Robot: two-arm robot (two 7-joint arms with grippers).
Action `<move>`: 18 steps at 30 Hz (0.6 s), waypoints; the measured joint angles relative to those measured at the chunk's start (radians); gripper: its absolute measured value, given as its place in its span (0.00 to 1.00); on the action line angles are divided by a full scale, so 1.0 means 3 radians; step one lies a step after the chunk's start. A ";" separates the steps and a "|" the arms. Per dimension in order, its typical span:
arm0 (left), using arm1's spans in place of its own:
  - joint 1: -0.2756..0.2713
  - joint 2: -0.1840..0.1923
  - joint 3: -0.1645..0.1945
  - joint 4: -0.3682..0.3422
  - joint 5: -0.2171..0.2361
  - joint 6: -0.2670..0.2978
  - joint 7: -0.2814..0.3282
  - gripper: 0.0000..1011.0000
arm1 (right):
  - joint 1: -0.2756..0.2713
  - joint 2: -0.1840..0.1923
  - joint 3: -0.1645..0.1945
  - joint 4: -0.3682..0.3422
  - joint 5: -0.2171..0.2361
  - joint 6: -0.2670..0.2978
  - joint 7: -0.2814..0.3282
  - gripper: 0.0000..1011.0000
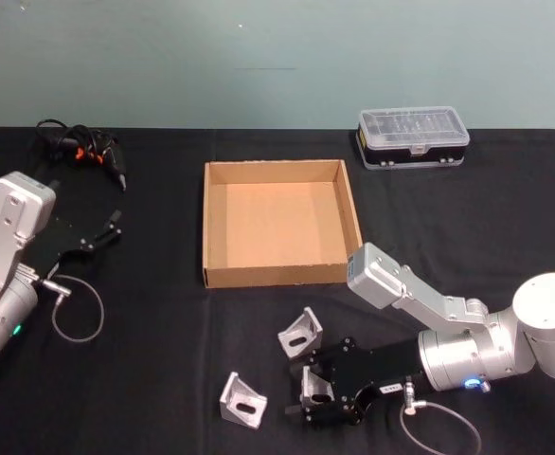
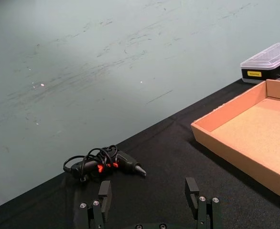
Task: Use one hand to pick up the angle iron from the table and place it into the box.
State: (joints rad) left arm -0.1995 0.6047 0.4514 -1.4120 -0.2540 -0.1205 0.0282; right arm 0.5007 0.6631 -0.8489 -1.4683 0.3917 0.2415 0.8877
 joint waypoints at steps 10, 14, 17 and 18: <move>0.0000 0.0000 0.0000 0.0000 0.0000 0.0000 0.0000 1.00 | -0.0013 0.0009 0.0008 -0.0017 0.0004 -0.0015 -0.0016 0.47; 0.0000 0.0000 0.0000 0.0000 0.0000 0.0000 0.0000 1.00 | -0.0019 0.0007 0.0014 -0.0019 0.0006 -0.0025 -0.0022 0.47; 0.0000 0.0000 0.0000 0.0000 0.0000 0.0000 0.0000 1.00 | -0.0030 0.0015 0.0040 -0.0054 0.0016 -0.0032 -0.0051 0.47; 0.0000 0.0000 0.0000 0.0000 0.0000 0.0000 0.0000 1.00 | -0.0036 0.0022 0.0052 -0.0071 0.0024 -0.0034 -0.0065 0.47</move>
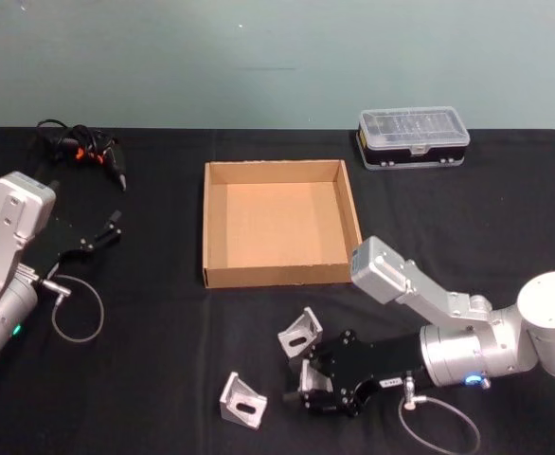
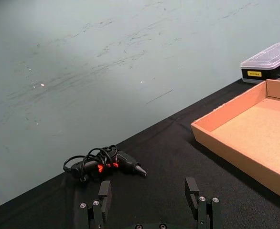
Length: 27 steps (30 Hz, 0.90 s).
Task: Use one hand to pick up the angle iron from the table and place it into the box.
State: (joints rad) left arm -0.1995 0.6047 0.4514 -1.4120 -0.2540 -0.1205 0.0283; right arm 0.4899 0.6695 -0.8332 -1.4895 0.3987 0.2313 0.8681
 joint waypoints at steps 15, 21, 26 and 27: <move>0.0000 0.0000 0.0000 0.0000 0.0000 0.0000 0.0000 1.00 | -0.0316 0.0072 0.0757 -0.0632 0.0125 -0.0160 -0.1076 0.47; 0.0000 0.0000 0.0000 0.0000 0.0000 0.0000 0.0000 1.00 | -0.0377 -0.0085 0.1009 -0.0623 0.0070 -0.0084 -0.1574 0.47; 0.0000 0.0000 0.0000 0.0000 0.0000 0.0000 0.0000 1.00 | -0.0342 -0.0229 0.1089 -0.0449 0.0067 -0.0043 -0.1706 0.47; 0.0000 0.0000 0.0000 0.0000 0.0000 0.0000 0.0000 1.00 | -0.0310 -0.0280 0.1093 -0.0357 0.0062 -0.0040 -0.1706 0.47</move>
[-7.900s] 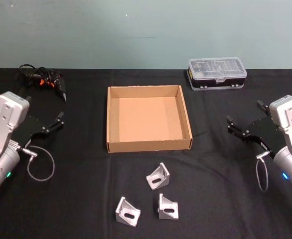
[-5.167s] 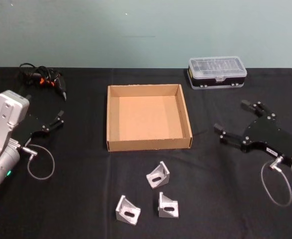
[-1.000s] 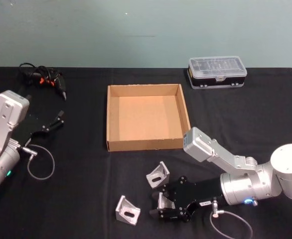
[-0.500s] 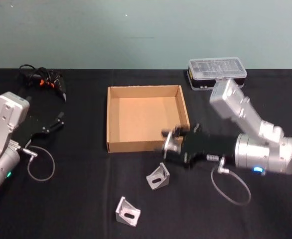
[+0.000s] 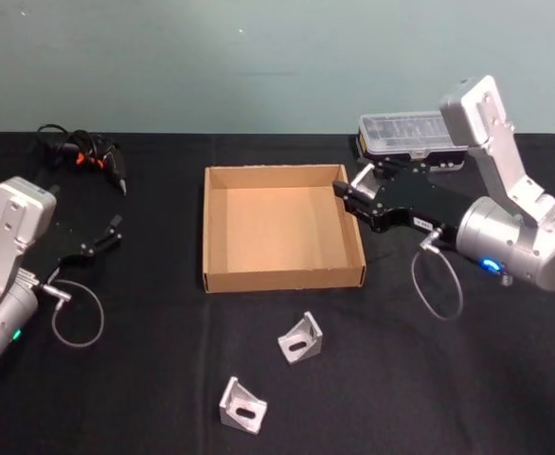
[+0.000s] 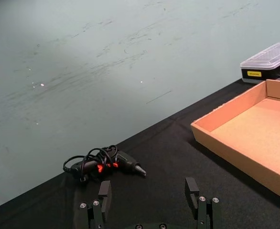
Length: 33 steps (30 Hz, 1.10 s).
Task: Use one hand to pick up the angle iron from the table and place it into the box.
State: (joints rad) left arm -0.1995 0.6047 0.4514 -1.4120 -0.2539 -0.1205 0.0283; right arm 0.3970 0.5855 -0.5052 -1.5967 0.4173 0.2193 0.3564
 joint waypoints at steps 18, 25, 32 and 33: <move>0.0000 0.0000 0.0000 0.0000 0.0000 0.0000 0.0000 1.00 | 0.0328 -0.0640 -0.0124 0.0992 -0.0109 -0.0126 0.0164 0.47; 0.0000 0.0000 0.0000 0.0000 0.0000 0.0000 0.0000 1.00 | 0.0435 -0.0811 -0.0165 0.1314 -0.0200 -0.0151 0.0232 0.47; 0.0000 0.0000 0.0000 0.0000 0.0000 0.0000 0.0000 1.00 | 0.0495 -0.0914 -0.0183 0.1504 -0.0273 -0.0160 0.0295 0.47; 0.0000 0.0000 0.0000 0.0000 0.0000 0.0000 0.0000 1.00 | 0.0500 -0.0924 -0.0186 0.1519 -0.0283 -0.0160 0.0304 0.47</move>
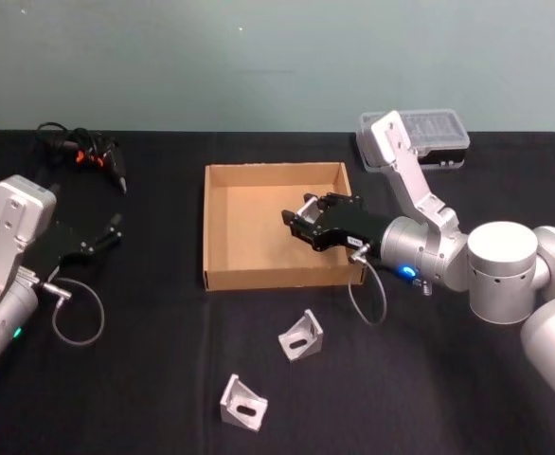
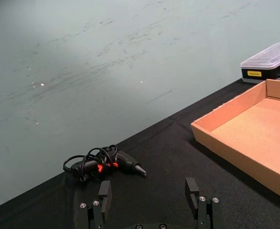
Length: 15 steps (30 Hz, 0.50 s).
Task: Use one hand to pick up the angle iron from the table and place it into the box.
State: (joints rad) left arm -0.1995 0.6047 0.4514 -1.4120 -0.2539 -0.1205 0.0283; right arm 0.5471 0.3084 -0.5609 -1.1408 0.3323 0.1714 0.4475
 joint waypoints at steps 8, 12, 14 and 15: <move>0.0000 0.0000 0.0000 0.0000 0.0000 0.0000 0.0000 1.00 | 0.0026 -0.0053 -0.0009 0.0086 -0.0099 0.0095 0.0029 0.47; 0.0000 0.0000 0.0000 0.0000 0.0000 0.0000 0.0000 1.00 | 0.0024 -0.0063 0.0013 0.0091 -0.0133 0.0184 0.0021 0.47; 0.0000 0.0000 0.0000 0.0000 0.0000 0.0000 0.0000 1.00 | 0.0021 -0.0066 0.0024 0.0091 -0.0144 0.0211 0.0014 0.47; 0.0000 0.0000 0.0000 0.0000 0.0000 0.0000 0.0000 1.00 | 0.0016 -0.0068 0.0033 0.0090 -0.0155 0.0229 0.0013 0.47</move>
State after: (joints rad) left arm -0.1995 0.6047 0.4514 -1.4120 -0.2538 -0.1205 0.0283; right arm 0.5519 0.2880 -0.5511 -1.1139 0.2857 0.2401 0.4515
